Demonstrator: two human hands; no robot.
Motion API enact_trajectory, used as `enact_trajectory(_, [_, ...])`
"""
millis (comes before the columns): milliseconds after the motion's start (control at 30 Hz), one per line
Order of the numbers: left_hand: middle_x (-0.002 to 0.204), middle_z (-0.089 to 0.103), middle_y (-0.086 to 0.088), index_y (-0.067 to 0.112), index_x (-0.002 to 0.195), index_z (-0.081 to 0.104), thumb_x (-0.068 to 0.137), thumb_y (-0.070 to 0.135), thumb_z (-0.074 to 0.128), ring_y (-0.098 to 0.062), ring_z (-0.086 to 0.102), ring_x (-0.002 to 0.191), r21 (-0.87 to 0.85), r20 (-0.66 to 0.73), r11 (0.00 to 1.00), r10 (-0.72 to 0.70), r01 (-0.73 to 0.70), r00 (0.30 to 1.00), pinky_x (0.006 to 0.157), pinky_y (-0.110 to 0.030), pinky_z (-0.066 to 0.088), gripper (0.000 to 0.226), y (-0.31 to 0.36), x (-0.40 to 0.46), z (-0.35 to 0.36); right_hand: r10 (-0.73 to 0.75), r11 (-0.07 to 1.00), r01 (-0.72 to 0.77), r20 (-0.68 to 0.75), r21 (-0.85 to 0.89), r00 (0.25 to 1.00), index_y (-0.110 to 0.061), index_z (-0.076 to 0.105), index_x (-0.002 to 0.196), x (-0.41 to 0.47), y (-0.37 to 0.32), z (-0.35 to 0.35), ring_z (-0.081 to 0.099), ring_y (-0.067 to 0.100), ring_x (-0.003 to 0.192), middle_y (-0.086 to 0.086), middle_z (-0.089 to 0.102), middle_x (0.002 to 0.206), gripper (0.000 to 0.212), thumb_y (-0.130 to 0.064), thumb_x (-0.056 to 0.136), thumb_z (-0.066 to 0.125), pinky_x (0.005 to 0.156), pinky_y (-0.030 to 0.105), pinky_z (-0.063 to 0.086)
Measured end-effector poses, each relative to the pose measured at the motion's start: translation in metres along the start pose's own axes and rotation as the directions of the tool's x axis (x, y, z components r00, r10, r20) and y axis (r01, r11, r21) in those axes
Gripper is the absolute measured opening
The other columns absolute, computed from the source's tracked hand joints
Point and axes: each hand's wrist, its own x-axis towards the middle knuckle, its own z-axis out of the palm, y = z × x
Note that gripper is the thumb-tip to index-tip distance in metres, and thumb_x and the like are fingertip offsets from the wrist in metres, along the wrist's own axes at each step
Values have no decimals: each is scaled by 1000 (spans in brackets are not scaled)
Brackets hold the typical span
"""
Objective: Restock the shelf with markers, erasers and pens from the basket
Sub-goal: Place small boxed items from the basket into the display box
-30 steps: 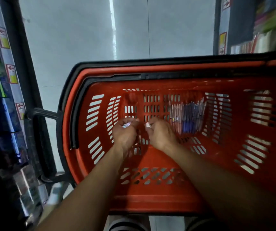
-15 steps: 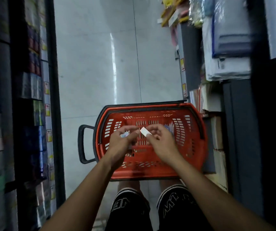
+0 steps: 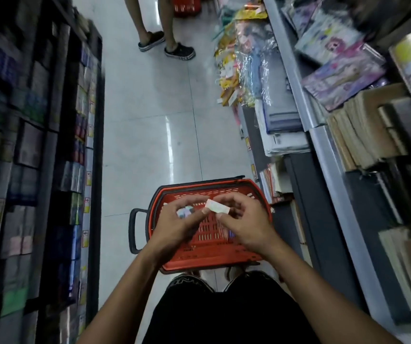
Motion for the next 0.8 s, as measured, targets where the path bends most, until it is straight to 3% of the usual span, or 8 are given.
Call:
enact_trajectory(133, [112,78,-1,31,117,77,88,45,82,-28,78,97,28,80,999,43,-46,996,80,-48,65,33,12,-8,1,-26,1000,26,-92,-1,995,-32,73,111,-20,-8,1,70,1,104,-18,74,108,30,-18,85,70,84,14,54])
enact_trajectory(233, [108,78,-7,28,114,77,89,41,82,-34,78,93,46,137,995,83,-90,987,79,-59,65,29,19,-13,-3,-25,999,29,-181,15,983,-30,73,114,-37,-12,9,71,4,104,-16,74,109,30,-13,90,70,83,17,56])
enact_trajectory(400, [99,78,-7,29,112,78,83,51,84,-48,73,84,113,263,980,128,-162,956,72,-70,59,37,31,-21,-16,-16,998,37,-359,51,933,-29,74,113,-72,-25,35,73,8,100,-14,75,108,30,-8,91,70,88,25,58])
enact_trajectory(533, [101,77,-8,27,109,77,85,45,84,-47,73,87,118,414,973,135,-200,900,76,-69,59,30,39,-27,-20,13,997,28,-499,74,867,-28,74,115,-107,-33,58,71,6,104,-15,74,110,28,-10,94,71,90,24,56])
enact_trajectory(700, [105,76,-9,25,110,76,90,41,81,-44,73,89,152,620,953,114,-262,776,78,-69,58,26,43,-45,0,114,992,-47,-653,120,749,-36,72,115,-162,-30,79,72,10,101,-11,75,108,30,-16,93,75,88,40,62])
enact_trajectory(800, [113,76,-7,25,110,76,87,44,82,-36,74,102,159,714,954,67,-255,697,90,-64,59,30,43,-61,22,146,988,-66,-732,136,666,-40,71,114,-199,-29,87,72,6,98,-13,75,106,35,-12,92,76,83,35,63])
